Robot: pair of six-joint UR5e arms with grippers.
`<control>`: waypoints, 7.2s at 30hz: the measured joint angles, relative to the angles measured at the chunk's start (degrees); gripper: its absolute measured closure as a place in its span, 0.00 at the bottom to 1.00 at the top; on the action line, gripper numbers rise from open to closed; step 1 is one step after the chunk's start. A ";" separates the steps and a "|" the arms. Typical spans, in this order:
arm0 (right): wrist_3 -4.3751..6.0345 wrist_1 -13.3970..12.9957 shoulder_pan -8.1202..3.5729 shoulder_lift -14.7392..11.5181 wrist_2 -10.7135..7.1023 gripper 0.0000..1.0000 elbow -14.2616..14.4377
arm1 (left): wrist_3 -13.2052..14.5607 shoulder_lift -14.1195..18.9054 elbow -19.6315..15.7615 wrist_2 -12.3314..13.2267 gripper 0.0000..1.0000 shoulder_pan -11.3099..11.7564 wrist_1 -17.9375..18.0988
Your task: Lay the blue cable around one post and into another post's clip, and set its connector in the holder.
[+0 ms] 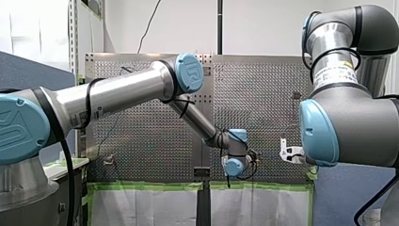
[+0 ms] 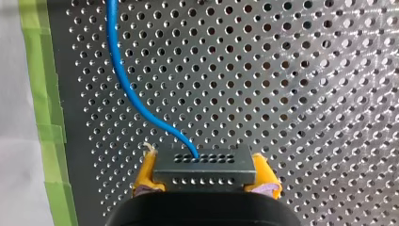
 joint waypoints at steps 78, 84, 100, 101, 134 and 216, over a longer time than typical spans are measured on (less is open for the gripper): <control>1.76 1.46 -2.78 0.84 2.65 1.00 -2.48 | -0.95 -5.66 8.56 3.75 1.00 3.53 -9.53; 1.92 1.31 -2.80 0.83 3.44 1.00 -2.48 | -1.35 -5.85 9.52 4.09 1.00 4.50 -9.98; 1.55 1.10 -2.30 0.83 3.52 1.00 -2.48 | -1.42 -5.80 12.08 4.44 1.00 4.71 -11.50; 1.54 1.09 -2.30 0.83 3.52 1.00 -2.48 | -1.09 -5.79 12.00 4.28 1.00 4.59 -11.85; 1.47 1.53 -2.15 0.80 3.67 1.00 -2.49 | 4.49 -0.13 8.79 2.50 1.00 3.20 -9.74; 2.22 3.02 -2.90 3.90 8.20 1.00 -12.15 | -0.54 -4.11 14.30 6.79 1.00 9.95 -14.26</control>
